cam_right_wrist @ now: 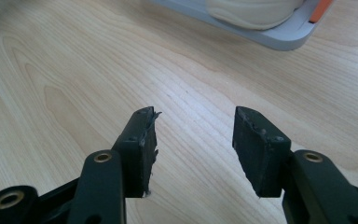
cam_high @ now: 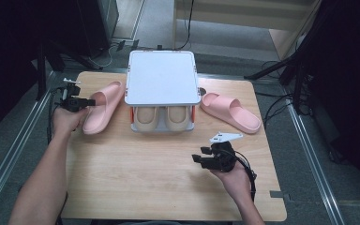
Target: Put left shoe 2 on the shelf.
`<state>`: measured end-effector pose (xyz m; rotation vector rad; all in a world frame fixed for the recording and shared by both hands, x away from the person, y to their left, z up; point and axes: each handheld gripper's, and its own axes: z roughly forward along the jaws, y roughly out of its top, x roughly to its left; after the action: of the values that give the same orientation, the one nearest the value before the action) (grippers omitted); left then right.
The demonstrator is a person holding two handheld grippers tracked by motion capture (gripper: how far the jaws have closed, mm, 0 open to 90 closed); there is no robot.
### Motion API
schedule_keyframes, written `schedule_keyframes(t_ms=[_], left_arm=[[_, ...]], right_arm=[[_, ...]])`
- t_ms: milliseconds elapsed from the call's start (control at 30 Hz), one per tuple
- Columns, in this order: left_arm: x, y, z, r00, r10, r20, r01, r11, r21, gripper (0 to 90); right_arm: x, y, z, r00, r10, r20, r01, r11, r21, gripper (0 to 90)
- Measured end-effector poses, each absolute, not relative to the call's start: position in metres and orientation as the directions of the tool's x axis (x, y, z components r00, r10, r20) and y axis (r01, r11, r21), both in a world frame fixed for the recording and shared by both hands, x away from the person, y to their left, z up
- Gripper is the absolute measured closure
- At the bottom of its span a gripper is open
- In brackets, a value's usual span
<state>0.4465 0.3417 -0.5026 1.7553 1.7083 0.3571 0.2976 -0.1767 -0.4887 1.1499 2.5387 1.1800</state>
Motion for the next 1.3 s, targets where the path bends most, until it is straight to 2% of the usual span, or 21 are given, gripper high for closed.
schedule_keyframes(t_ms=[233, 333, 467, 767, 1300], left_arm=[[0.446, 0.346, -0.492, 0.103, 0.960, -0.262, 0.815, 0.069, 0.575, 83.9], [0.446, 0.350, -0.479, 0.102, 0.964, -0.247, 0.812, 0.063, 0.580, 83.8], [0.447, 0.354, -0.460, 0.099, 0.958, -0.270, 0.809, 0.081, 0.583, 83.9], [0.455, 0.336, -0.417, 0.120, 0.973, -0.196, 0.790, 0.027, 0.613, 83.6], [0.471, 0.313, -0.348, 0.122, 0.971, -0.206, 0.769, 0.039, 0.638, 83.3]], right_arm=[[0.304, -0.175, -0.488, -0.706, 0.677, 0.206, 0.588, 0.400, 0.703, 50.1], [0.306, -0.173, -0.488, -0.709, 0.674, 0.207, 0.587, 0.401, 0.703, 50.1], [0.309, -0.171, -0.488, -0.714, 0.668, 0.211, 0.585, 0.405, 0.702, 50.1], [0.315, -0.163, -0.487, -0.734, 0.647, 0.207, 0.570, 0.420, 0.706, 50.2], [0.320, -0.157, -0.485, -0.755, 0.622, 0.210, 0.556, 0.436, 0.708, 50.1]])
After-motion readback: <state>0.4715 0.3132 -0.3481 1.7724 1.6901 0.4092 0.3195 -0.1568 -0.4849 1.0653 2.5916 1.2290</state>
